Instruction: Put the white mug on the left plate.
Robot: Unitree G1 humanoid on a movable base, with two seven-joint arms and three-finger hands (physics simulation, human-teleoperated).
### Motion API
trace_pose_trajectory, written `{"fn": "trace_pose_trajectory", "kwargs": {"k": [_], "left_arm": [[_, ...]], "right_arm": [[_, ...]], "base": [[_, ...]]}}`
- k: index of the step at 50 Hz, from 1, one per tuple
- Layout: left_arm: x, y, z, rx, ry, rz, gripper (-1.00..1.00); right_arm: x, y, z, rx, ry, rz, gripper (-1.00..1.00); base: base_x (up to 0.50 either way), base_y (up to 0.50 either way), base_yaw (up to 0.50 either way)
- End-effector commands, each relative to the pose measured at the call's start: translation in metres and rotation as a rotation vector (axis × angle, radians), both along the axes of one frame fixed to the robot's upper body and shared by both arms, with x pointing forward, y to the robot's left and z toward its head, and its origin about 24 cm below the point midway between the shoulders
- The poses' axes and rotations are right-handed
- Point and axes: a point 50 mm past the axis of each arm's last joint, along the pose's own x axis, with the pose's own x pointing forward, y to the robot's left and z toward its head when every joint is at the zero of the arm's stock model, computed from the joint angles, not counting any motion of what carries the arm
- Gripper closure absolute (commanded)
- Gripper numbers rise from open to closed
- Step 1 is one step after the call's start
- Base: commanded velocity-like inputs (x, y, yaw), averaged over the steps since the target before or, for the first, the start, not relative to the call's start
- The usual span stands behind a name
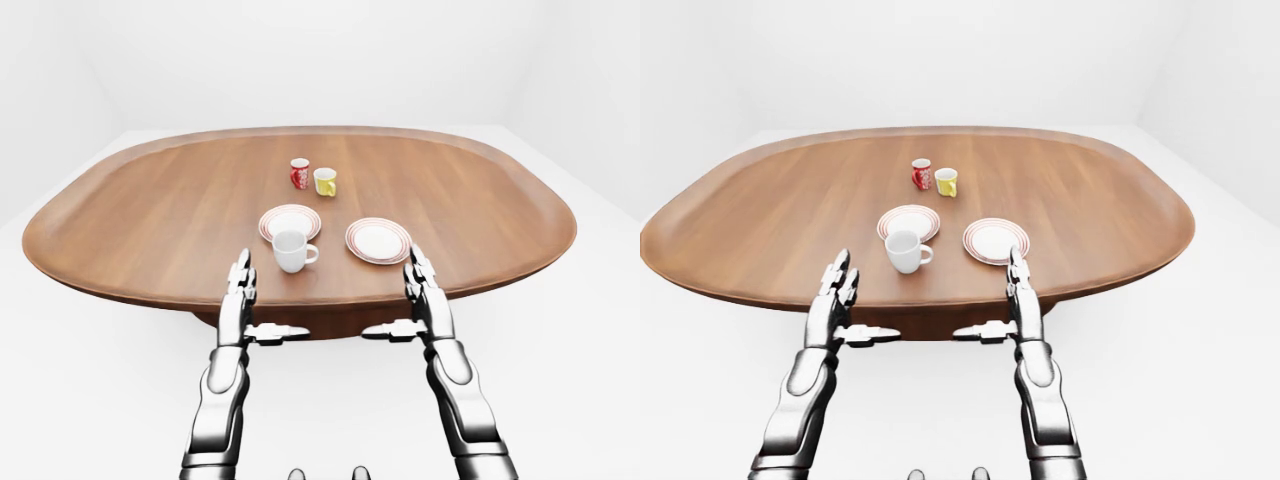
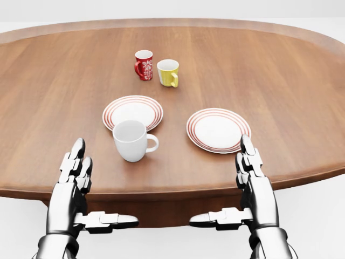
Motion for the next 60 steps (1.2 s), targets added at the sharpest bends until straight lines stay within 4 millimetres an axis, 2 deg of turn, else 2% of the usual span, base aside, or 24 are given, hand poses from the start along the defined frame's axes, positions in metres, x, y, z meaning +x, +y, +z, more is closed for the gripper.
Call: {"fn": "trace_pose_trajectory", "kwargs": {"k": [1,6,9,10,11,12,13,14,15,19,27,31,60], "left_arm": [[-0.001,0.005,0.001,-0.002,-0.01,-0.019,-0.97],[-0.001,0.004,0.007,-0.005,-0.02,-0.031,-0.96],[-0.001,0.008,0.043,0.026,-0.125,-0.031,-0.97],[-0.002,0.01,0.063,0.026,-0.213,-0.021,-0.97],[-0.007,0.013,0.1,0.003,-0.374,-0.017,-0.97],[-0.007,0.013,0.102,0.001,-0.385,-0.016,-0.97],[-0.018,0.018,0.145,-0.024,-0.584,0.007,-0.97],[-0.023,0.021,0.161,-0.033,-0.659,0.022,-0.97],[-0.026,0.022,0.164,-0.036,-0.678,0.025,-0.97],[-0.02,0.021,0.149,-0.03,-0.599,0.021,-0.97],[-0.018,0.025,0.148,-0.034,-0.597,0.033,-0.97],[-0.018,0.026,0.15,-0.037,-0.602,0.037,-0.96],[-0.014,0.028,0.14,-0.03,-0.556,0.042,-0.97]], "right_arm": [[-0.002,-0.004,0.0,-0.013,0.015,0.033,-1.0],[-0.003,-0.002,0.005,-0.008,0.012,0.05,-1.0],[-0.007,-0.004,0.056,0.029,-0.198,0.057,-1.0],[-0.011,-0.005,0.08,0.054,-0.304,0.059,-1.0],[-0.02,-0.008,0.118,0.102,-0.476,0.059,-1.0],[-0.027,-0.01,0.139,0.107,-0.579,0.058,-1.0],[-0.035,-0.013,0.165,0.111,-0.705,0.06,-1.0],[-0.044,-0.017,0.185,0.133,-0.814,0.049,-1.0],[-0.048,-0.021,0.194,0.147,-0.861,0.031,-1.0],[-0.045,-0.021,0.187,0.137,-0.82,0.043,-1.0],[-0.04,-0.027,0.176,0.167,-0.761,0.018,-1.0],[-0.041,-0.028,0.178,0.173,-0.77,0.018,-1.0],[-0.042,-0.025,0.177,0.144,-0.765,0.036,-1.0]], "base": [[0.0,0.0,0.0],[0.0,0.0,0.0],[0.0,0.0,0.0],[0.0,0.0,0.0],[0.0,0.0,0.0],[0.0,0.0,0.0],[0.0,0.0,0.0],[0.0,0.0,0.0],[0.0,0.0,0.0],[0.0,0.0,0.0],[0.0,0.0,0.0],[0.0,0.05,0.0],[0.0,0.5,0.0]]}}
